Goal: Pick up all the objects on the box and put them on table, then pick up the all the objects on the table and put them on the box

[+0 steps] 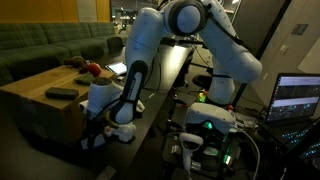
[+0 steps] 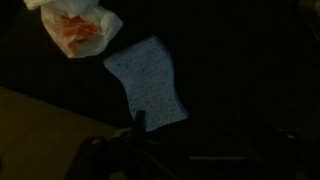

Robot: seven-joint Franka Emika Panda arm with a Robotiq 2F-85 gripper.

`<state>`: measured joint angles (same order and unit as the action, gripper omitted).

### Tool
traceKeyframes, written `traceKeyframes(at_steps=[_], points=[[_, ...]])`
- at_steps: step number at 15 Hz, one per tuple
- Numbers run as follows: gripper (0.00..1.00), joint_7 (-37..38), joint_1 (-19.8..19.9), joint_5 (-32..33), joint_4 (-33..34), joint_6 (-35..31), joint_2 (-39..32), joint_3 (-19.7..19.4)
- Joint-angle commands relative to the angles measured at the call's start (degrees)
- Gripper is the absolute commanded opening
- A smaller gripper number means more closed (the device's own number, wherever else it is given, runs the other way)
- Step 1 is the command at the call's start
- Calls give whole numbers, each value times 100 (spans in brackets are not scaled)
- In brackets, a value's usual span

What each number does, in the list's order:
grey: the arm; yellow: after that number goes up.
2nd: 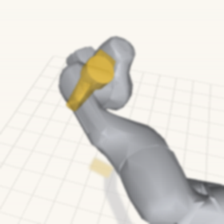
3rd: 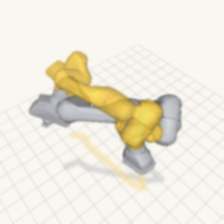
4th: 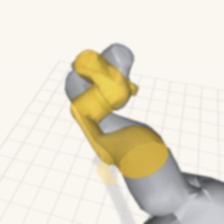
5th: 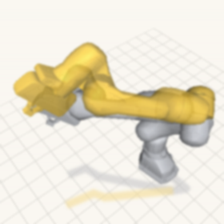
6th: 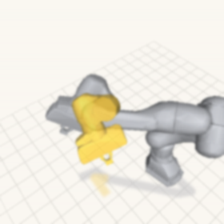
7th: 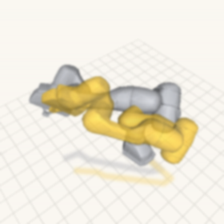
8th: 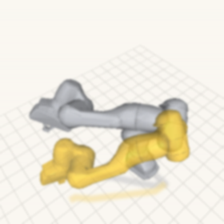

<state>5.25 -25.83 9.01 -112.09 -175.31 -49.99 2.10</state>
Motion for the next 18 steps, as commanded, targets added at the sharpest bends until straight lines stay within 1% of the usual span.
traceKeyframes(at_steps=[1, 2, 6, 9, 11, 14, 18], points=[[100, -505, 568, -13, 29, -259, -164, 432], [100, -622, 718, -6, 8, -284, -187, 543], [100, -950, 1106, 6, 61, -261, -358, 795], [100, -1094, 1225, 16, 68, -252, -447, 878], [100, -1124, 1189, 17, 118, -255, -545, 846], [100, -1009, 946, -11, 243, -297, -710, 623], [100, -949, 810, -30, 395, -326, -876, 435]])
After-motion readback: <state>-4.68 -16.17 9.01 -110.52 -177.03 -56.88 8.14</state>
